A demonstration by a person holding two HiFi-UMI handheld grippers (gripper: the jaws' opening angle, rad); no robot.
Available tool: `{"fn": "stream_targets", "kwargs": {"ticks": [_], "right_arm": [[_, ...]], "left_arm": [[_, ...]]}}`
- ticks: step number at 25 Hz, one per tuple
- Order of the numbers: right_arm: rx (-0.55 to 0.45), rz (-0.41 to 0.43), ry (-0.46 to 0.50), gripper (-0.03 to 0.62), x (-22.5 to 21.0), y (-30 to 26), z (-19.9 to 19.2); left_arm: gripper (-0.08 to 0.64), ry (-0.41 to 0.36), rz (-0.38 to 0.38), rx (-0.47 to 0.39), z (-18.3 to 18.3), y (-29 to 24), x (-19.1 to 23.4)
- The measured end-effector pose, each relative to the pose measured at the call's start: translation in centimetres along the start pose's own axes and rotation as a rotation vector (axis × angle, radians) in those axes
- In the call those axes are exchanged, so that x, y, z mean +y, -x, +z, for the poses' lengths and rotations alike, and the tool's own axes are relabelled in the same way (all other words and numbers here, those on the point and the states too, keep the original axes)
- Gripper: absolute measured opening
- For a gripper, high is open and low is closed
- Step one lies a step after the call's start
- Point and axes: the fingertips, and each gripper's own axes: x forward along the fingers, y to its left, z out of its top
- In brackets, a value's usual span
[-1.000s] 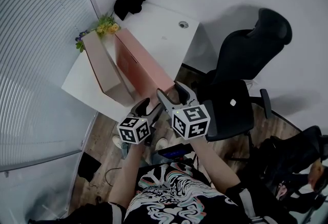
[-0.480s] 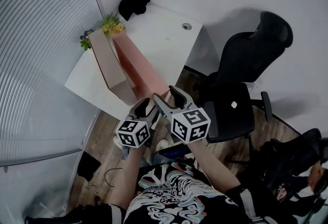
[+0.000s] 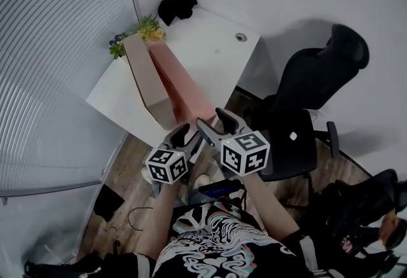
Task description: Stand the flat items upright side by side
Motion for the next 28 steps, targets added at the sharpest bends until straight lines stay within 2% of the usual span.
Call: {"fn": "stream_targets", "kwargs": {"ticks": [11, 14, 22, 28], "right_arm": [[0.115, 0.073, 0.085, 0.313, 0.1, -2.2, 2.5], [0.175, 0.095, 0.112, 0.330, 0.0, -3.7, 3.2], [0.252, 0.124, 0.111, 0.344, -0.3, -8.6, 5.8], [0.311, 0.150, 0.119, 0.367, 0.5, -11.6, 6.2]], "left_arm": [[0.202, -0.001, -0.029, 0.022, -0.4, -0.4, -0.2], [0.202, -0.007, -0.041, 0.022, -0.5, -0.3, -0.1], [0.202, -0.020, -0.068, 0.028, -0.7, -0.1, 0.0], [0.201, -0.044, -0.077, 0.051, -0.8, -0.1, 0.0]]}}
